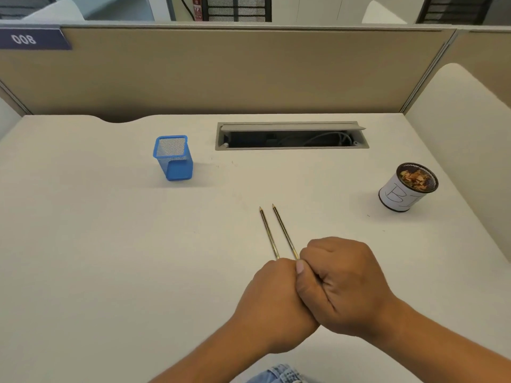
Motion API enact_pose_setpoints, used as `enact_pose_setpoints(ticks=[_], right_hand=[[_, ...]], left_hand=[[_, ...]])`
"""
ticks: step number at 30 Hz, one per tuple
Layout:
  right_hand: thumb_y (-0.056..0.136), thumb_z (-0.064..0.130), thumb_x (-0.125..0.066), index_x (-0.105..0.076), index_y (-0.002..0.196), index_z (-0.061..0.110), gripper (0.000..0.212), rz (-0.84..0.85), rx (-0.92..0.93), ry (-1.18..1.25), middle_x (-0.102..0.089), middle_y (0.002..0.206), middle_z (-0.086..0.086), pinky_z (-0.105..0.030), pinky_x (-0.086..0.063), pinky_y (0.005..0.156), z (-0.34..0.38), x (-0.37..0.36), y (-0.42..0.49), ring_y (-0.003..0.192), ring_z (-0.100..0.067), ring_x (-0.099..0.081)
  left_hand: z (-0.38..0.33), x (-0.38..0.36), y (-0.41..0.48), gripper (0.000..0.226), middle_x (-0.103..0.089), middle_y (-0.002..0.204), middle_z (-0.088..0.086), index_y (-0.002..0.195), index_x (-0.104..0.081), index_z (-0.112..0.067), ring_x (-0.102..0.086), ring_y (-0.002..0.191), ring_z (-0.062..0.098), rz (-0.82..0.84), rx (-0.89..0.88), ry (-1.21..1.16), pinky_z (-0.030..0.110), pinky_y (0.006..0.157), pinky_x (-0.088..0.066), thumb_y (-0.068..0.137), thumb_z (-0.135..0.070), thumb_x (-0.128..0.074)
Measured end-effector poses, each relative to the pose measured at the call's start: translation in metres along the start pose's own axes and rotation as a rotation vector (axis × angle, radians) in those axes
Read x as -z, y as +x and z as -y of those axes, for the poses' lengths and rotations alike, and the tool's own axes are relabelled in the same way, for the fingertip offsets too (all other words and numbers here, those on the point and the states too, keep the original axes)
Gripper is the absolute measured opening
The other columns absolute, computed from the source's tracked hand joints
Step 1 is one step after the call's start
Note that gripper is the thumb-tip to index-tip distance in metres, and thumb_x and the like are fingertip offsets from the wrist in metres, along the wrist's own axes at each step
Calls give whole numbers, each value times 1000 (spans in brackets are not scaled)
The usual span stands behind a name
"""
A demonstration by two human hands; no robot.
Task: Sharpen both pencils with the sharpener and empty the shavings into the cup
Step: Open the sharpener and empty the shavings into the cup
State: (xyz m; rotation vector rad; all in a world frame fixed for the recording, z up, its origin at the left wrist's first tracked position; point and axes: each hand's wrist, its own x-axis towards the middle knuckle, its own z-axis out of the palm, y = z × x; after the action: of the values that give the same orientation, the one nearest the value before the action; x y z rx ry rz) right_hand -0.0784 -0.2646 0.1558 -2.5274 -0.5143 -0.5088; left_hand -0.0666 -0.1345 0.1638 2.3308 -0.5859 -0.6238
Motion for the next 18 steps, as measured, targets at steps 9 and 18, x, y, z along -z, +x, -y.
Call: enact_pose_setpoints(ticks=[9, 18], right_hand=[[85, 21, -49, -40, 53, 15, 34, -30, 72, 51, -32, 51, 4, -23, -21, 51, -49, 29, -1, 49, -14, -25], [85, 21, -49, -44, 52, 10, 35, -20, 58, 68, -38, 48, -3, -28, -25, 44, -110, 35, -6, 45, -20, -32]], left_hand=[[-35, -11, 38, 34, -36, 50, -1, 52, -37, -17, -32, 52, 15, 43, -38, -14, 26, 47, -26, 81, -8, -51], [-52, -27, 93, 26, -45, 54, 5, 57, -45, -10, -40, 55, 16, 167, -44, -22, 26, 50, -30, 81, -10, -56]])
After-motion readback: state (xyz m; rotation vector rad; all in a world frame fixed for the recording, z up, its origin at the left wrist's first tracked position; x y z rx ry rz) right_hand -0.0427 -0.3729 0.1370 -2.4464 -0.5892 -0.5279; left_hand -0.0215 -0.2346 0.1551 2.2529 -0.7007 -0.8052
